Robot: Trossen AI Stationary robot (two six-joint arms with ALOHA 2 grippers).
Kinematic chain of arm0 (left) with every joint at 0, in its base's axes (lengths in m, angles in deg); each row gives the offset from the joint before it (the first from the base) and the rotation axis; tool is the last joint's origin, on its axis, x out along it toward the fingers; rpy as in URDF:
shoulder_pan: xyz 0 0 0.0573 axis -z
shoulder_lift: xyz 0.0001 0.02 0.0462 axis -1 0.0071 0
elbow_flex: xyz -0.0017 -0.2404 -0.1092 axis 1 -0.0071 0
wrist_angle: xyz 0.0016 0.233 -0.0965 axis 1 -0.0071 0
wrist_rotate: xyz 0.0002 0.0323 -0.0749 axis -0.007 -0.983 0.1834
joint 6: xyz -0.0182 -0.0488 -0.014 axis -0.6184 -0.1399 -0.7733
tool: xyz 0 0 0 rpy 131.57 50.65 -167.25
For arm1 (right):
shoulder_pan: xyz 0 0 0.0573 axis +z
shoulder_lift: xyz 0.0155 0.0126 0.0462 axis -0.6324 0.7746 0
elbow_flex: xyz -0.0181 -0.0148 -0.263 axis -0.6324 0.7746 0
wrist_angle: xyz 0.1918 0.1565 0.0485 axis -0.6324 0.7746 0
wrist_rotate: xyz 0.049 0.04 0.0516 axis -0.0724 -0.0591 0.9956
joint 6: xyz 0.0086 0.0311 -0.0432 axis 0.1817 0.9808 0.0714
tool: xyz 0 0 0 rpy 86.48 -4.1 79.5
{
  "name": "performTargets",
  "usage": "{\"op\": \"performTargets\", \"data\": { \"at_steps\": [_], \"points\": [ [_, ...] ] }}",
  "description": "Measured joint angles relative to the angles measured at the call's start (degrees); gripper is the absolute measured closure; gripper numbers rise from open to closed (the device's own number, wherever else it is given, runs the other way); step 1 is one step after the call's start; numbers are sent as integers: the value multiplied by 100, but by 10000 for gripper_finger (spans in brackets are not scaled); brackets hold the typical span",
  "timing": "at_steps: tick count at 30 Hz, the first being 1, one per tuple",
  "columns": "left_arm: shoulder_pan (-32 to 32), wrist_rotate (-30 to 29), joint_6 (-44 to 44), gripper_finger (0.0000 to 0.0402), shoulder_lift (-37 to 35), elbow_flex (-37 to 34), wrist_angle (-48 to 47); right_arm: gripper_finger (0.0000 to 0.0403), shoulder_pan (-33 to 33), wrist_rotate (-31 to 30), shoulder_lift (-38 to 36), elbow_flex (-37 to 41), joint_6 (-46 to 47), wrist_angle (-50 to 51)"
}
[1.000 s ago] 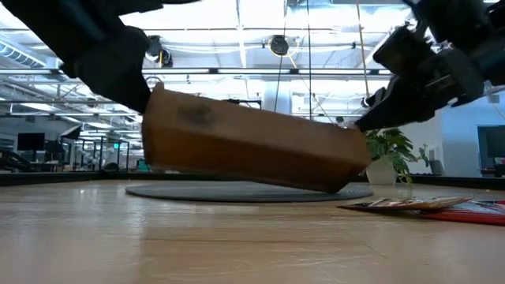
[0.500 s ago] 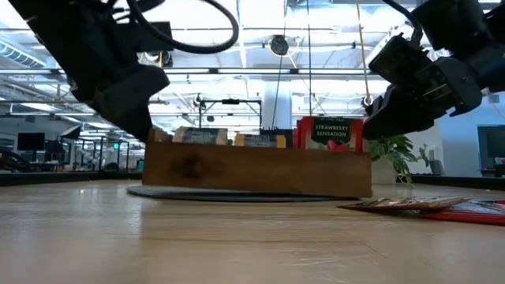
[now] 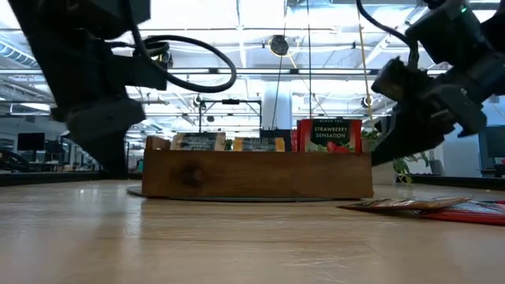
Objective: Pick & Place Tea
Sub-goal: Put the brown tea bag into the left section of the wooden organizer
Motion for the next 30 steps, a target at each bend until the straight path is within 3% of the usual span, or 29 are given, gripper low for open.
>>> {"op": "performTargets", "data": {
  "at_steps": [5, 9, 15, 22, 30],
  "points": [
    [415, 98, -230, 314, 0, 61, -30, 403, 281, -227, -367, 4, 25, 96],
    [916, -186, -135, 314, 0, 333, 234, 403, 761, -217, -763, 2, 237, 279],
    [1353, -743, 1758, 314, 18, 375, 2810, 403, 1816, -241, -737, -361, 677, 552],
    [950, -1068, 3416, 314, 600, 379, 4933, 403, 2610, -376, -98, -659, 824, 592],
    [87, 543, 5288, 314, 1336, 389, 7279, 367, 2573, -138, -72, -657, 1788, 1419]
  ]
}}
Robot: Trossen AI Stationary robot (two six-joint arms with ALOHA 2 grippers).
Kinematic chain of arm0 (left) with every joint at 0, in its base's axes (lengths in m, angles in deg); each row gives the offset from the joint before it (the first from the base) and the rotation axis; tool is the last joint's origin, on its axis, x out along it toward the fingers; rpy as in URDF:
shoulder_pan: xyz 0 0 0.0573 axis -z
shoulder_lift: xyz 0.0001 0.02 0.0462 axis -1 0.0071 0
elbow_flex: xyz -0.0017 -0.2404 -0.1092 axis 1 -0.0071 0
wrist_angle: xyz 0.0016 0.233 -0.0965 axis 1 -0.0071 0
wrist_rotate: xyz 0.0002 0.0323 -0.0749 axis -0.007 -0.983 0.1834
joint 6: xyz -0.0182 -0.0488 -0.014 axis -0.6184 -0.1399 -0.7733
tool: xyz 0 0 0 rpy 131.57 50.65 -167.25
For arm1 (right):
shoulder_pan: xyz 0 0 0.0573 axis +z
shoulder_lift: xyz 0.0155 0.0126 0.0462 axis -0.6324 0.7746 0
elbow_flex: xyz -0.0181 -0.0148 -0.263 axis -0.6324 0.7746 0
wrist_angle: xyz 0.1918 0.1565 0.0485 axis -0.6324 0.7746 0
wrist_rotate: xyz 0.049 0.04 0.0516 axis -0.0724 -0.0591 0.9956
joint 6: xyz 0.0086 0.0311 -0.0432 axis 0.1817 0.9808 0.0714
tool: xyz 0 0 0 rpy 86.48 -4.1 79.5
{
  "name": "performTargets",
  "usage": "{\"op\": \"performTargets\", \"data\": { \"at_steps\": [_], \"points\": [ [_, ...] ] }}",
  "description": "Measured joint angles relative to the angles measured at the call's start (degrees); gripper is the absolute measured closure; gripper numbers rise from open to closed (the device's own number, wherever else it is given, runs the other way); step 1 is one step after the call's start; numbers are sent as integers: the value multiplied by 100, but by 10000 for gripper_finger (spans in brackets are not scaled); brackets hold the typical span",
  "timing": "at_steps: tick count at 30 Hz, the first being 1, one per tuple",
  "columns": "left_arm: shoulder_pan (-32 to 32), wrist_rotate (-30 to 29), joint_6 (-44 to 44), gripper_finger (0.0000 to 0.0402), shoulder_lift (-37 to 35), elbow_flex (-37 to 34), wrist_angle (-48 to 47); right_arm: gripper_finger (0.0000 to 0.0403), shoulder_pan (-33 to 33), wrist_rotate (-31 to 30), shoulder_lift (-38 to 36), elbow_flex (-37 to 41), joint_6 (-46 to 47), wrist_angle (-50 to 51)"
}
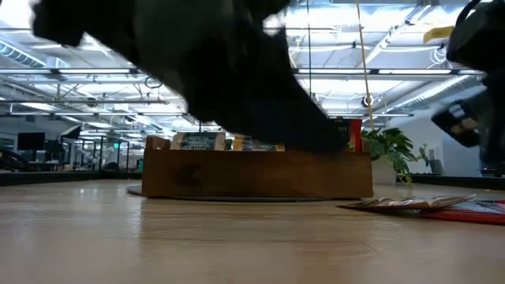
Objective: Pick & Place Tea
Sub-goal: Put the brown tea bag into the left section of the wooden organizer
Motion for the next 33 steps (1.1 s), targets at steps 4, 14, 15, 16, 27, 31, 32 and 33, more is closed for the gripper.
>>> {"op": "performTargets", "data": {
  "at_steps": [4, 14, 15, 16, 27, 31, 32, 33],
  "points": [
    [-210, 391, 205, 314, 325, 255, -235, 317, -156, 720, 0, 68, 711, 119],
    [-192, 433, 852, 314, 631, 558, -312, 217, -289, 826, 0, 317, 1494, 18],
    [-192, 433, 855, 314, 631, 558, -341, 214, -297, 829, 0, 317, 1484, -64],
    [-192, 435, 850, 314, 631, 558, -371, 212, -296, 828, 0, 317, 1434, -170],
    [-190, 79, 1047, 314, 631, 556, -441, 226, -279, 91, 13, -26, -107, -536],
    [-183, 20, 1038, 314, 631, 556, -446, 238, -365, 82, 241, -150, -642, -753],
    [-183, 22, 1037, 314, 631, 556, -445, 243, -413, 121, 388, -180, -727, -963],
    [-183, 26, 1037, 314, 631, 556, -443, 248, -456, 249, 534, -206, -814, -1204]
  ]
}}
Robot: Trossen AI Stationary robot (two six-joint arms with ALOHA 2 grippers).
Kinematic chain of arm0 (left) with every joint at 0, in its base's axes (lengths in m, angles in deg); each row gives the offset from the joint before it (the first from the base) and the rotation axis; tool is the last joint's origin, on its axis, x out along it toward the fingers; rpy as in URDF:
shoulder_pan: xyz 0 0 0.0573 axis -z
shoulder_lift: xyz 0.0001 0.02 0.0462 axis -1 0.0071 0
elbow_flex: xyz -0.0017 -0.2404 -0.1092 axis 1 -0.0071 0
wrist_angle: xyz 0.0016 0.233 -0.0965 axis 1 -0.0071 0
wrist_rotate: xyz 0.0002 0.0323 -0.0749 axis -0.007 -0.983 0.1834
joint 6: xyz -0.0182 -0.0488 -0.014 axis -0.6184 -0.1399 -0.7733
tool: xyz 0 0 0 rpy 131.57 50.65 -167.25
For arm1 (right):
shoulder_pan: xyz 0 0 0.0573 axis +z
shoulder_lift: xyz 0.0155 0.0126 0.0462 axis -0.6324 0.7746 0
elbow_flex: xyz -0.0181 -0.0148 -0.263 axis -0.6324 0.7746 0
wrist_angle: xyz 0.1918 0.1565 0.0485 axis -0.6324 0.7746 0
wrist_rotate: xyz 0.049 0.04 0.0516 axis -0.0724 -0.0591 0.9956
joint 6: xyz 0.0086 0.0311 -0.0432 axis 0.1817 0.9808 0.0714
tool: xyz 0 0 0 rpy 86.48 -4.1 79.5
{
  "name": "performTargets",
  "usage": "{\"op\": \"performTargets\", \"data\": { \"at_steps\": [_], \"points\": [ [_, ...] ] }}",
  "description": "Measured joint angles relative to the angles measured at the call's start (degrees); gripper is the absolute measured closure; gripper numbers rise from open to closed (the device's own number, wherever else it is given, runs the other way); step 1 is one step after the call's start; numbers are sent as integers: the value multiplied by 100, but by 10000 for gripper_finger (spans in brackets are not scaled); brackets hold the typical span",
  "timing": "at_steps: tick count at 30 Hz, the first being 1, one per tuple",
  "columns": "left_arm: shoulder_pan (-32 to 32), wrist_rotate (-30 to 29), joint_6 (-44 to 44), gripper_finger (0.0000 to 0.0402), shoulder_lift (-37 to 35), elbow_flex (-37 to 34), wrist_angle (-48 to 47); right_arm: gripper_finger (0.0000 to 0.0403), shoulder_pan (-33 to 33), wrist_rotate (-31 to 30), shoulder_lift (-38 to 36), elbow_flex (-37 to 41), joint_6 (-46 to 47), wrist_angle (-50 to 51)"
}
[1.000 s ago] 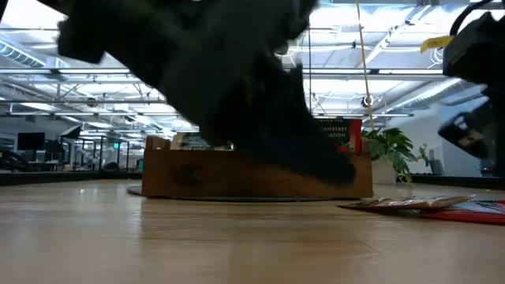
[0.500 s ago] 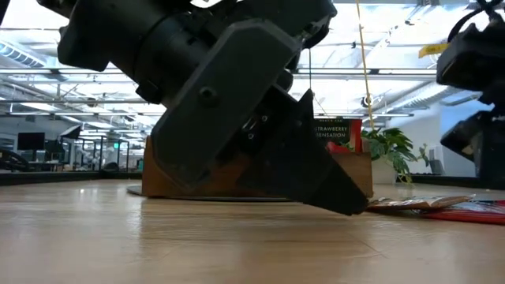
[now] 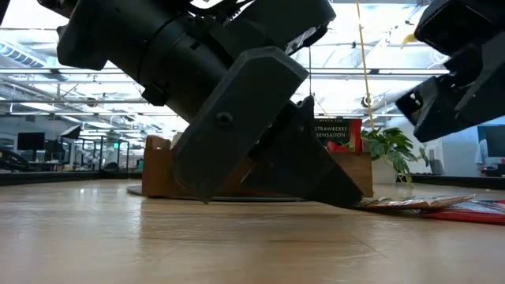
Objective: Pick & Place Tea
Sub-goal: Put the brown tea bag into the left section of the wooden organizer
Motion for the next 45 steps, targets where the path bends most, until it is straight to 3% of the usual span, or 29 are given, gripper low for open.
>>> {"op": "performTargets", "data": {
  "at_steps": [4, 8, 11, 18, 25, 31, 37, 45],
  "points": [
    [9, 2, -4, 314, 0, 0, 11, 276, -137, 410, 771, -200, -252, -553],
    [55, 0, -15, 314, 0, -1, 2, 305, -158, 143, 1356, -547, -464, -349],
    [105, -15, 10, 314, 0, -2, 2, 328, -154, -170, 1619, -729, -578, -213],
    [191, -44, -6, 314, 0, -2, -20, 378, -229, 205, 2277, -1057, -497, -567],
    [308, -44, -200, 314, 0, -2, 7, 402, -231, 307, 2837, -1350, -529, -1249],
    [398, -301, -573, 314, -43, 4, -364, 402, -234, 582, 2930, -1519, -746, -1223],
    [464, -453, -1747, 314, -421, 11, -1358, 403, -131, 600, 2651, -1562, -1169, -1114],
    [592, -235, -2258, 314, -556, 10, -1280, 403, 25, 591, 2083, -1577, -1325, -744]
  ]
}}
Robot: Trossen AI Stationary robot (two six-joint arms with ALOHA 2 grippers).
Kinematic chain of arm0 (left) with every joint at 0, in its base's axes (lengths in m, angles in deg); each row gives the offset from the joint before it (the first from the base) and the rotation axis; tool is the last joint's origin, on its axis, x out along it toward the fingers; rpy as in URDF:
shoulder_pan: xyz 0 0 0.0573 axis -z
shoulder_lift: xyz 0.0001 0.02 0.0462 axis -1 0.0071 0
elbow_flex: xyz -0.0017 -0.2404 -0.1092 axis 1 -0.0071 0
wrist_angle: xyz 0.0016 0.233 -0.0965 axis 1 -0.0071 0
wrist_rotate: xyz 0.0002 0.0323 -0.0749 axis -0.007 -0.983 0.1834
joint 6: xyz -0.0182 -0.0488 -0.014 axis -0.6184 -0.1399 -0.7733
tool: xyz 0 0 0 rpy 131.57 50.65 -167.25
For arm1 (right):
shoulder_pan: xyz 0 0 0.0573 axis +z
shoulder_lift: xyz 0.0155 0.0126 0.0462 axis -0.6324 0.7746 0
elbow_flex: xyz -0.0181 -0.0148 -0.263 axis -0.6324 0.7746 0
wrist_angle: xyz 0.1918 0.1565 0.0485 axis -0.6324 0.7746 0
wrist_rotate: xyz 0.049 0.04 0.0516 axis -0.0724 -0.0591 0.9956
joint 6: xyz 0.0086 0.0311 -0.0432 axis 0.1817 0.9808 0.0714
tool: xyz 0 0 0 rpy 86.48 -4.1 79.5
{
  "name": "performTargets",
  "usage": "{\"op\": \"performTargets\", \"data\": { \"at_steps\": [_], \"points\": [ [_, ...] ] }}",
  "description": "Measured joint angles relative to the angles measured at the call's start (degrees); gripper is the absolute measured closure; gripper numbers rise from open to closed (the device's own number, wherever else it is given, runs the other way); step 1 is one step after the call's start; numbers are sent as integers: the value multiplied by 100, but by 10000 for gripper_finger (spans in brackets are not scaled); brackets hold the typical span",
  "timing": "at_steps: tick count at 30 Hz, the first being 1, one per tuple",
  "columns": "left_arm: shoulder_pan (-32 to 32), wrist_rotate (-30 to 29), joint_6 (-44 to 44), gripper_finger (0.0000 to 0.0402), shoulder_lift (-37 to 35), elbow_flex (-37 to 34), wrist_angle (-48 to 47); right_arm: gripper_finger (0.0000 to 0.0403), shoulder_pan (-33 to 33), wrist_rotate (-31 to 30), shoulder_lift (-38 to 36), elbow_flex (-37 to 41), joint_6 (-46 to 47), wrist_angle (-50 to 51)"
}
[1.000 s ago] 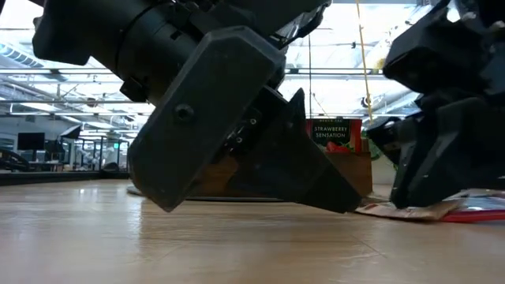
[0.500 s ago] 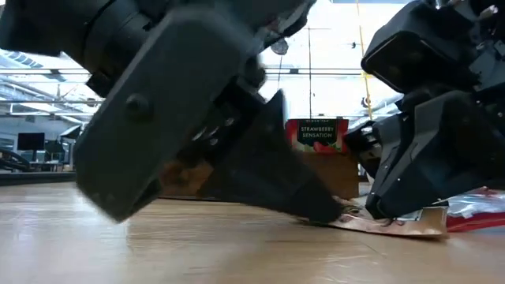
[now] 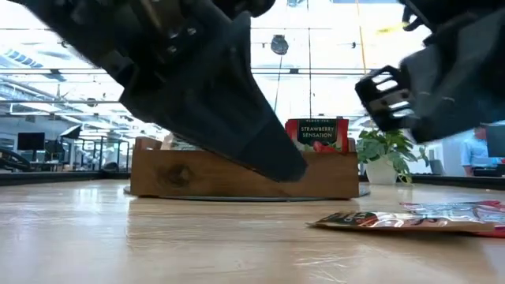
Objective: Pick & Place Tea
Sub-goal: Put the brown tea bag into the left section of the wooden organizer
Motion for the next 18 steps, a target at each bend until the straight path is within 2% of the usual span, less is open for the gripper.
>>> {"op": "performTargets", "data": {
  "at_steps": [6, 12, 18],
  "points": [
    [-88, 156, -503, 314, 4, -1, -43, 403, 100, 7, 152, 0, 268, 362],
    [-161, 203, -742, 314, 7, -3, -90, 403, 16, 35, 606, -2, 265, -31],
    [-169, 198, -796, 314, 9, -3, -198, 403, -222, 634, 1217, -24, 505, -510]
  ]
}}
